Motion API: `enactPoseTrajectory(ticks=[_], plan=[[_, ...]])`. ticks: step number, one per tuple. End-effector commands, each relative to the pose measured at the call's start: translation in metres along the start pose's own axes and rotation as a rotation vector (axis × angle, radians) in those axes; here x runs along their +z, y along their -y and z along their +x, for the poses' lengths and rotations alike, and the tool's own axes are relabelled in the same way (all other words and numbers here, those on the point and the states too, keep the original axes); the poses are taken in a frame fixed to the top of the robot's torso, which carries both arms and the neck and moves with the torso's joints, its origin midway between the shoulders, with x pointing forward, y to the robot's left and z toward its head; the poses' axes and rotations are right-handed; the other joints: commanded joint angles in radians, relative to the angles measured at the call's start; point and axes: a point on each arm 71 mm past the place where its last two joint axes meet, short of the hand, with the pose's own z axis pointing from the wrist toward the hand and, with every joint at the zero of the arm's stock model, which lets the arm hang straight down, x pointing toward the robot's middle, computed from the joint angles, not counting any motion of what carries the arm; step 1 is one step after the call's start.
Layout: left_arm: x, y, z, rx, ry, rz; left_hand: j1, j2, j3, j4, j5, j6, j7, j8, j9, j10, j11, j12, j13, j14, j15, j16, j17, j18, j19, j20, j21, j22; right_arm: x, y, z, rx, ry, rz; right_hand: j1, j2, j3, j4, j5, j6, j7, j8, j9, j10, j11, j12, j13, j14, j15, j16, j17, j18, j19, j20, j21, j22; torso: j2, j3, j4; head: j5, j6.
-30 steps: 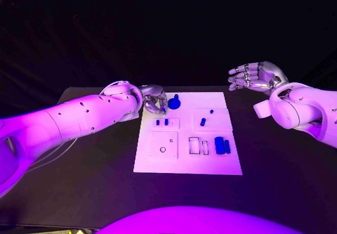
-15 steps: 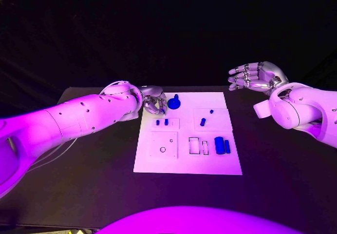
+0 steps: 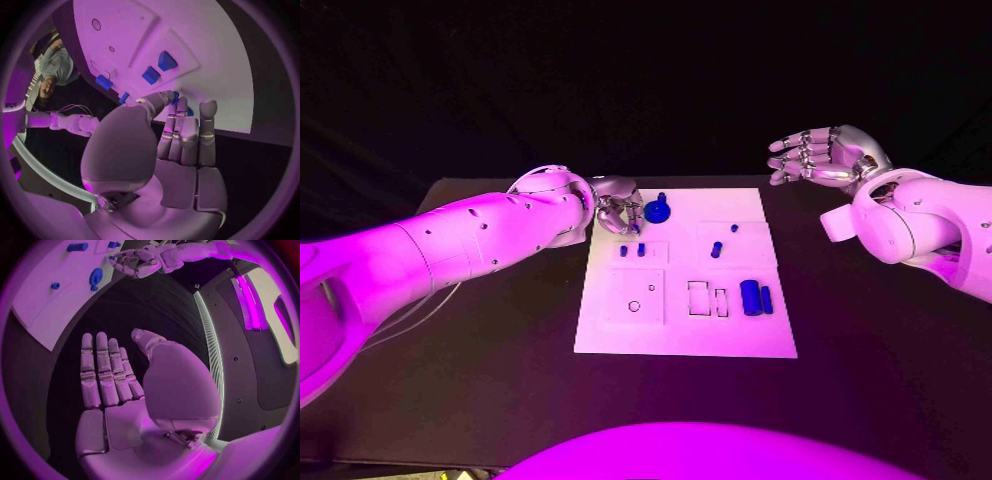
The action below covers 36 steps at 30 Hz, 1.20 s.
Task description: Assemble the parts on the task board
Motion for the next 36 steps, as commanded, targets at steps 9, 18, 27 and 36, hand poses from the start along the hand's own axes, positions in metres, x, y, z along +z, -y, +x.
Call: enactPoseTrajectory(ticks=[9, 18, 27, 36], plan=[[0.0031, 0.0023, 0.0033, 0.015, -0.031, -0.003, 0.002, 0.016, 0.028, -0.013, -0.014, 0.020, 0.007, -0.011, 0.032, 0.023, -0.007, -0.014, -0.004, 0.003, -0.002, 0.015, 0.001, -0.029, 0.004, 0.000, 0.007, 0.012, 0.0001, -0.0004, 0.0011, 0.001, -0.004, -0.004, -0.020, 0.002, 0.038, 0.002, 0.005, 0.008, 0.018, -0.017, -0.006, 0.019, -0.004, -0.016, -0.008, 0.012, -0.001, -0.010, -0.008, 0.027, 0.021, -0.003, 0.003, -0.007, 0.000, 0.0002, -0.0001, -0.001, -0.003], [0.0031, 0.0013, 0.0044, 0.029, -0.042, -0.011, 0.002, 0.016, 0.027, -0.013, -0.016, 0.021, 0.007, -0.012, 0.032, 0.025, -0.007, -0.016, -0.004, 0.003, -0.002, 0.014, 0.000, -0.029, 0.004, 0.000, 0.007, 0.012, 0.0000, -0.0003, 0.0010, 0.001, -0.003, -0.004, -0.020, 0.002, 0.038, 0.002, 0.005, 0.008, 0.018, -0.017, -0.006, 0.019, -0.004, -0.016, -0.008, 0.012, -0.001, -0.010, -0.008, 0.027, 0.021, -0.003, 0.003, -0.007, 0.000, 0.0002, 0.0002, -0.002, -0.003], [0.0035, 0.0011, 0.0041, 0.034, -0.034, -0.010, -0.002, 0.013, 0.024, -0.013, -0.019, 0.015, 0.010, -0.018, 0.033, 0.023, -0.005, -0.024, -0.004, 0.001, 0.000, 0.012, -0.001, -0.028, -0.002, 0.001, 0.000, 0.006, 0.0001, -0.0003, 0.0010, 0.001, -0.003, -0.004, -0.023, 0.001, 0.041, 0.001, 0.004, 0.009, 0.018, -0.018, -0.006, 0.020, -0.004, -0.018, -0.008, 0.012, -0.001, -0.011, -0.008, 0.027, 0.022, -0.003, 0.003, -0.010, 0.000, 0.0000, 0.0007, -0.002, -0.002], [0.0036, 0.0009, 0.0033, 0.033, -0.021, -0.008, -0.010, 0.002, 0.027, -0.007, -0.018, -0.042, 0.019, -0.065, 0.023, 0.008, 0.004, -0.061, -0.004, -0.006, 0.008, 0.008, -0.009, -0.025, -0.013, 0.006, -0.016, -0.006, 0.0001, 0.0000, 0.0009, 0.001, -0.002, -0.004, -0.024, 0.001, 0.041, 0.002, 0.004, 0.009, 0.018, -0.018, -0.007, 0.020, -0.004, -0.018, -0.008, 0.012, -0.001, -0.011, -0.009, 0.027, 0.022, -0.003, 0.003, -0.011, 0.000, -0.0001, 0.0013, -0.002, 0.000]])
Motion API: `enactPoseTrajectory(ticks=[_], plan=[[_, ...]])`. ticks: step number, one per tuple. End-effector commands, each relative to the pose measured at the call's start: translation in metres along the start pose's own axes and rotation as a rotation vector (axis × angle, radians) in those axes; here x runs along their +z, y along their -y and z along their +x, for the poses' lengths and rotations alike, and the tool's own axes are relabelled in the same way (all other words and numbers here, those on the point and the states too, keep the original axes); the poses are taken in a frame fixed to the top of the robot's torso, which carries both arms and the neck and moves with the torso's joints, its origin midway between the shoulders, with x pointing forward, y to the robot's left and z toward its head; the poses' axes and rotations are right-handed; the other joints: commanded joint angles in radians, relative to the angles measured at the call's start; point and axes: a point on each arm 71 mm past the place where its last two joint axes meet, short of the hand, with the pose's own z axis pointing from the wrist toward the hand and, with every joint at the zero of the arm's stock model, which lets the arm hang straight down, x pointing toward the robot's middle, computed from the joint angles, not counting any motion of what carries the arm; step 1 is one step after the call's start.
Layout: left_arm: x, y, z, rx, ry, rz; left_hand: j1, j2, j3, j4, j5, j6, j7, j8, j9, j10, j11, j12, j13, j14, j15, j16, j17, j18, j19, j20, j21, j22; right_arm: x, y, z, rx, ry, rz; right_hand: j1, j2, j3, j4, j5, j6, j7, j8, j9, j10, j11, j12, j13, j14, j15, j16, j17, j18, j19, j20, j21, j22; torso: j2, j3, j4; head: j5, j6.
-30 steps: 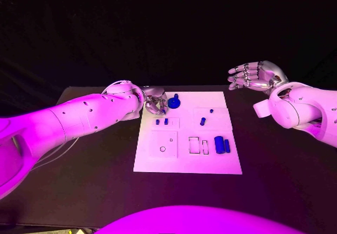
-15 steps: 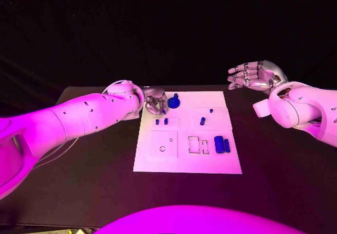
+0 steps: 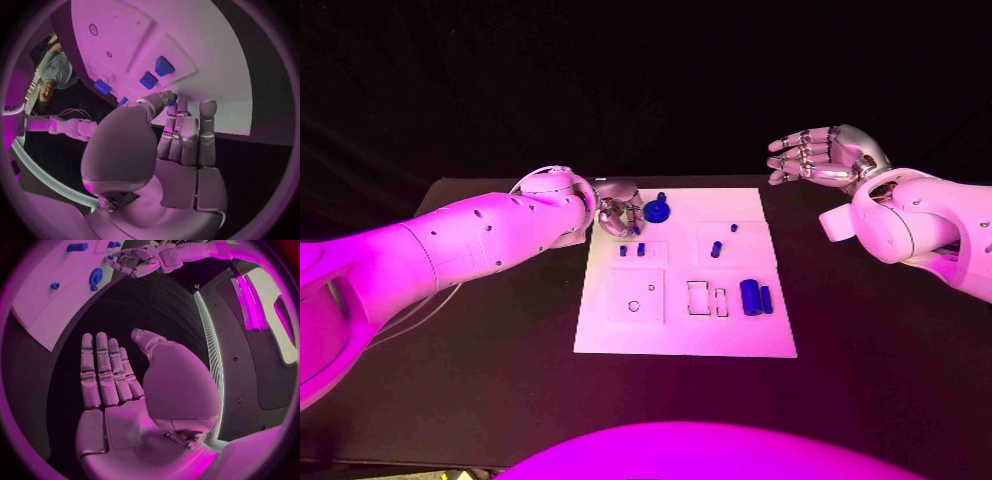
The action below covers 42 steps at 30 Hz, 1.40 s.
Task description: Assemble the parts on the task board
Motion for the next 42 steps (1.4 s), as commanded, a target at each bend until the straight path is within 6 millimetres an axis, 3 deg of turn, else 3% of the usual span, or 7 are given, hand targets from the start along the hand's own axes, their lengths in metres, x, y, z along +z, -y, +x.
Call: enactPoseTrajectory(ticks=[1, 14, 36, 42], plan=[[0.000, 0.001, 0.000, 0.000, 0.005, 0.003, -0.011, 0.001, 0.027, -0.006, -0.009, -0.028, 0.002, -0.023, 0.015, 0.007, 0.004, -0.018, -0.004, -0.007, 0.008, 0.007, -0.009, -0.025, -0.008, 0.001, -0.015, -0.006, 0.000, 0.000, 0.001, 0.001, -0.002, -0.003, -0.024, 0.001, 0.041, 0.002, 0.004, 0.009, 0.018, -0.019, -0.006, 0.019, -0.004, -0.008, -0.008, 0.012, -0.001, -0.011, -0.009, 0.027, 0.022, -0.003, 0.003, -0.006, 0.000, -0.0001, 0.0006, 0.000, 0.000], [0.000, 0.000, -0.001, -0.004, 0.008, -0.001, -0.020, -0.011, 0.030, 0.000, -0.008, -0.063, 0.004, -0.050, 0.007, 0.011, 0.004, -0.032, -0.002, -0.011, 0.009, 0.004, -0.015, -0.024, -0.009, 0.001, -0.021, -0.011, 0.000, 0.001, 0.001, 0.001, -0.002, -0.002, -0.025, 0.000, 0.042, 0.001, 0.003, 0.008, 0.019, -0.019, -0.007, 0.019, -0.004, -0.009, -0.008, 0.012, -0.001, -0.012, -0.009, 0.027, 0.022, -0.003, 0.003, -0.007, 0.000, -0.0003, -0.0005, 0.002, 0.000], [-0.007, -0.013, -0.002, -0.003, 0.010, -0.037, -0.019, -0.018, 0.034, -0.001, -0.007, -0.083, 0.004, -0.065, 0.003, 0.013, 0.005, -0.041, 0.000, -0.015, 0.009, 0.002, -0.022, -0.023, -0.012, 0.001, -0.028, -0.017, -0.001, 0.002, -0.001, -0.005, 0.004, 0.003, -0.025, -0.002, 0.042, 0.000, 0.002, 0.007, 0.019, -0.021, -0.007, 0.018, -0.004, -0.010, -0.008, 0.011, 0.000, -0.013, -0.009, 0.026, 0.021, -0.003, 0.003, -0.009, 0.000, -0.0007, -0.0004, 0.002, -0.001], [-0.012, -0.020, -0.005, -0.006, 0.046, -0.044, -0.019, -0.022, 0.038, 0.000, -0.007, -0.112, 0.005, -0.084, -0.003, 0.011, 0.007, -0.052, 0.002, -0.021, 0.011, -0.003, -0.032, -0.022, -0.015, 0.002, -0.036, -0.023, 0.000, 0.004, -0.003, -0.042, -0.008, 0.006, -0.007, -0.004, 0.055, -0.020, -0.006, 0.009, 0.017, -0.022, -0.009, 0.005, -0.004, -0.021, -0.009, 0.033, -0.006, -0.004, -0.005, 0.028, 0.039, -0.008, 0.014, -0.010, 0.000, -0.0004, -0.0007, 0.000, 0.001]])
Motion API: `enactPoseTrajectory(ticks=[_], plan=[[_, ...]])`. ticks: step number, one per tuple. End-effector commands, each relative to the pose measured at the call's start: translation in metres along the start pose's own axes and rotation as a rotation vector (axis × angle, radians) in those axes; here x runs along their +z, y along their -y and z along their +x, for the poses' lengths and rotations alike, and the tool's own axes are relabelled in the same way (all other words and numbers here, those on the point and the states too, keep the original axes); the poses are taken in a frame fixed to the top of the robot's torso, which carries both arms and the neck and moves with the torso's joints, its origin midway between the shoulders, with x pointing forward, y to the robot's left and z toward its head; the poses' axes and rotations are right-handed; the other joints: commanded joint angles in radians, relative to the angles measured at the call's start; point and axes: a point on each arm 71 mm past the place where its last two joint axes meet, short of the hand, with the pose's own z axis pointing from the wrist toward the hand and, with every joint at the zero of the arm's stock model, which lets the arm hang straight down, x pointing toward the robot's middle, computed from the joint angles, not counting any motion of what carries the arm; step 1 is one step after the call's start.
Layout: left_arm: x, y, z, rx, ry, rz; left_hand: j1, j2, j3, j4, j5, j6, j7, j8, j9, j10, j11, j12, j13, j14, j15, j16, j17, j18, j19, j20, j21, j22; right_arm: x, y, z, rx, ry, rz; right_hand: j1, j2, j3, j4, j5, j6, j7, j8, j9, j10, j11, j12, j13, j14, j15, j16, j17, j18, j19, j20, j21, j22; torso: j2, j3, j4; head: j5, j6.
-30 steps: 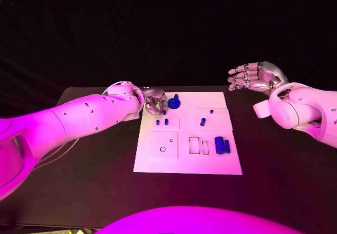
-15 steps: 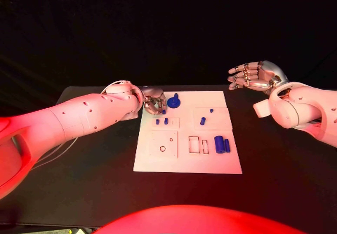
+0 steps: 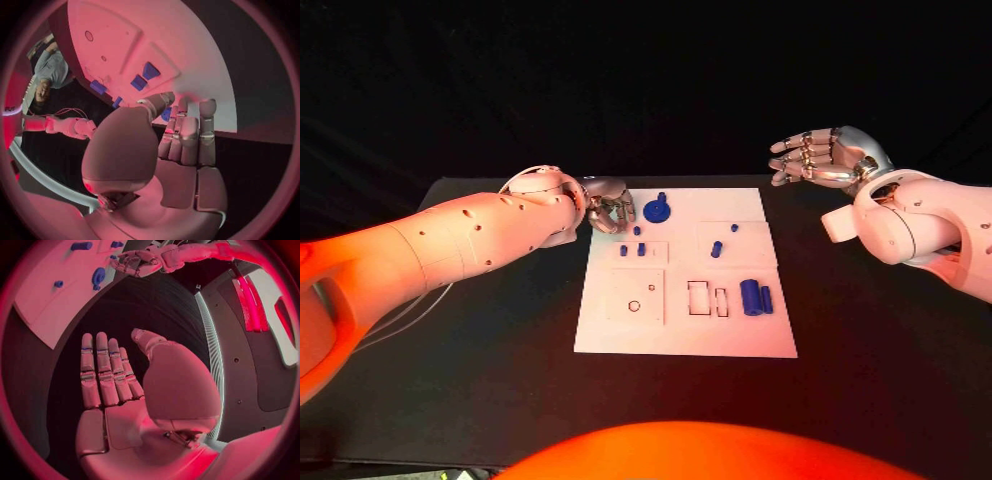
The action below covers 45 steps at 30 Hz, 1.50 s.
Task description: Assemble the parts on the task board
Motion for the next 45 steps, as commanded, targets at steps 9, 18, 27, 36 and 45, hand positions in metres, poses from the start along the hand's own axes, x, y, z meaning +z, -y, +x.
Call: enactPoseTrajectory(ticks=[9, 18, 27, 36, 45], plan=[[-0.024, -0.027, -0.022, -0.282, 0.172, -0.020, -0.026, -0.024, 0.043, 0.015, -0.007, -0.018, 0.022, -0.018, -0.002, -0.042, 0.022, -0.057, -0.012, -0.112, 0.019, -0.071, -0.198, -0.001, -0.094, 0.012, -0.110, -0.097, 0.000, 0.003, 0.004, -0.328, -0.130, -0.024, 0.034, 0.022, 0.046, -0.124, -0.028, 0.081, -0.015, -0.047, -0.027, 0.050, -0.043, -0.097, -0.009, 0.275, -0.087, 0.165, 0.100, 0.015, 0.187, -0.108, 0.277, 0.173, -0.001, 0.0009, -0.0010, -0.034, 0.020], [-0.057, -0.041, -0.034, -0.738, 0.272, 0.042, -0.004, -0.005, 0.038, 0.000, -0.005, 0.030, 0.033, 0.026, 0.017, -0.016, 0.026, -0.030, -0.001, -0.227, 0.021, -0.174, -0.396, 0.000, -0.118, 0.014, -0.141, -0.116, 0.003, 0.003, 0.019, -0.726, -0.234, -0.034, -0.008, 0.013, 0.109, -0.150, -0.045, 0.144, -0.033, -0.075, -0.039, 0.136, -0.064, -0.156, -0.004, 0.346, -0.107, 0.423, 0.265, 0.023, 0.173, -0.124, 0.505, 0.371, -0.001, -0.0010, 0.0006, -0.065, 0.039], [-0.077, -0.029, -0.037, -1.085, 0.274, 0.187, -0.010, 0.006, 0.013, -0.001, -0.005, 0.039, 0.032, 0.050, 0.027, -0.014, 0.024, -0.001, 0.011, -0.259, 0.020, -0.236, -0.422, -0.001, -0.146, 0.013, -0.174, -0.135, 0.012, 0.000, 0.042, -0.976, -0.289, -0.045, -0.053, -0.011, 0.147, -0.140, -0.075, 0.146, -0.037, -0.088, -0.030, 0.140, -0.064, -0.200, -0.003, 0.391, -0.102, 0.798, 0.509, -0.015, 0.264, -0.123, 0.793, 0.638, 0.001, -0.0054, -0.0025, -0.077, 0.055], [-0.089, -0.017, -0.038, -1.210, 0.271, 0.271, -0.015, 0.008, 0.005, 0.002, -0.005, 0.036, 0.032, 0.054, 0.028, -0.021, 0.025, 0.002, 0.012, -0.265, 0.022, -0.249, -0.427, -0.001, -0.151, 0.015, -0.186, -0.143, 0.020, -0.002, 0.071, -1.064, -0.320, -0.071, -0.059, -0.018, 0.150, -0.137, -0.084, 0.144, -0.033, -0.097, -0.022, 0.099, -0.055, -0.227, -0.001, 0.403, -0.093, 1.001, 0.646, -0.045, 0.330, -0.113, 0.977, 0.813, 0.003, -0.0093, 0.0019, -0.095, 0.067], [-0.092, -0.011, -0.038, -1.231, 0.271, 0.294, -0.015, 0.010, 0.003, 0.002, -0.005, 0.033, 0.034, 0.055, 0.029, -0.027, 0.027, 0.002, 0.011, -0.267, 0.023, -0.253, -0.428, -0.001, -0.151, 0.015, -0.190, -0.146, 0.024, 0.005, 0.094, -1.073, -0.351, -0.080, -0.059, -0.015, 0.156, -0.135, -0.084, 0.148, -0.034, -0.098, -0.018, 0.106, -0.055, -0.224, 0.001, 0.406, -0.093, 1.071, 0.693, -0.057, 0.353, -0.111, 1.048, 0.880, 0.004, -0.0067, -0.0004, -0.088, 0.066]])
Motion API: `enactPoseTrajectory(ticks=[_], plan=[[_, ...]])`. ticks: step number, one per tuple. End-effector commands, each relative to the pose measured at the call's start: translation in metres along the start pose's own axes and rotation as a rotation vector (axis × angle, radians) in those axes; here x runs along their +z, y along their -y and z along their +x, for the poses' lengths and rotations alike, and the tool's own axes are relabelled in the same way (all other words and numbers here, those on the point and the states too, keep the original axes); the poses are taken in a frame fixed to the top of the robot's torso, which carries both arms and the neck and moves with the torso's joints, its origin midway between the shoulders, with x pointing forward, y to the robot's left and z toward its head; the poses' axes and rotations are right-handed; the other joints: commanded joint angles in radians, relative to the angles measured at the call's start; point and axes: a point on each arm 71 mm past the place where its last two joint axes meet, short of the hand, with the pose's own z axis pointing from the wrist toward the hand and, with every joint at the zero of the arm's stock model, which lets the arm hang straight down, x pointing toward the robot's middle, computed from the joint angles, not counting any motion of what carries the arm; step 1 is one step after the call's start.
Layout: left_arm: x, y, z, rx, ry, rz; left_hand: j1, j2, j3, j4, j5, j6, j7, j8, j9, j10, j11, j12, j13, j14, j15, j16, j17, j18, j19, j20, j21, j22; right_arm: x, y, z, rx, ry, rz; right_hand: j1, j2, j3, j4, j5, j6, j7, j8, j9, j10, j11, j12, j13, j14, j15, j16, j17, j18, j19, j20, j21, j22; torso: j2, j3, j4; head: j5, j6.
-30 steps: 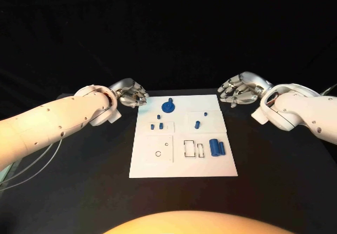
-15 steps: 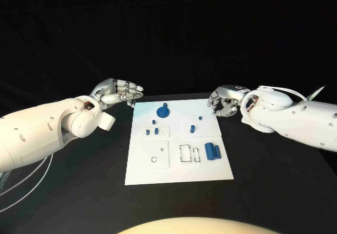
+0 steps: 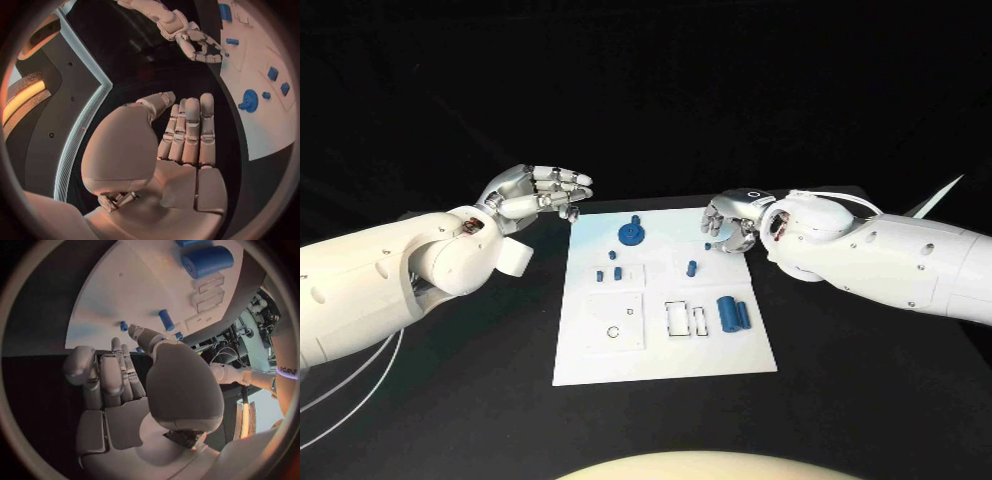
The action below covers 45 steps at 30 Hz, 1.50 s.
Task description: Assemble the parts on the task board
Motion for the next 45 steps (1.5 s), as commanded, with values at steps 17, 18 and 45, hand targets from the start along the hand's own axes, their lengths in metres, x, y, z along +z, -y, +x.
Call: enactPoseTrajectory(ticks=[17, 18, 45], plan=[[-0.003, 0.004, 0.008, -0.019, -0.019, 0.015, -0.009, 0.018, -0.009, -0.004, -0.005, -0.008, 0.012, 0.011, 0.016, -0.010, 0.003, 0.012, 0.012, -0.016, 0.005, -0.021, -0.014, -0.003, -0.013, 0.001, -0.018, -0.017, 0.008, -0.006, 0.019, -0.004, -0.039, -0.006, -0.021, 0.034, 0.067, 0.000, -0.007, 0.017, 0.004, -0.012, 0.018, -0.004, -0.006, -0.002, 0.002, 0.062, -0.002, 0.055, 0.040, -0.028, 0.031, 0.001, 0.064, 0.057, 0.002, 0.0042, -0.0023, 0.014, -0.011], [-0.003, 0.004, 0.009, -0.019, -0.020, 0.015, -0.009, 0.018, -0.009, -0.004, -0.005, -0.008, 0.012, 0.011, 0.016, -0.010, 0.003, 0.012, 0.012, -0.016, 0.005, -0.021, -0.014, -0.003, -0.013, 0.001, -0.018, -0.017, 0.009, -0.006, 0.020, -0.004, -0.039, -0.005, -0.021, 0.034, 0.067, 0.000, -0.007, 0.017, 0.004, -0.012, 0.018, -0.004, -0.006, -0.002, 0.002, 0.062, -0.002, 0.055, 0.040, -0.028, 0.031, 0.001, 0.064, 0.057, 0.002, 0.0044, -0.0022, 0.014, -0.012], [-0.005, 0.004, 0.009, -0.020, -0.019, 0.006, -0.008, 0.022, -0.010, -0.003, -0.005, -0.015, 0.016, 0.012, 0.016, -0.018, 0.006, 0.013, 0.012, -0.017, 0.008, -0.024, -0.015, -0.003, -0.013, 0.003, -0.023, -0.021, 0.011, -0.007, 0.027, -0.016, -0.056, 0.002, 0.012, 0.111, 0.133, -0.050, -0.041, 0.103, -0.029, 0.056, 0.077, 0.105, -0.043, 0.023, 0.029, 0.053, -0.033, 0.106, 0.044, -0.041, 0.048, -0.018, 0.147, 0.144, 0.001, 0.0034, 0.0002, 0.007, -0.033]])
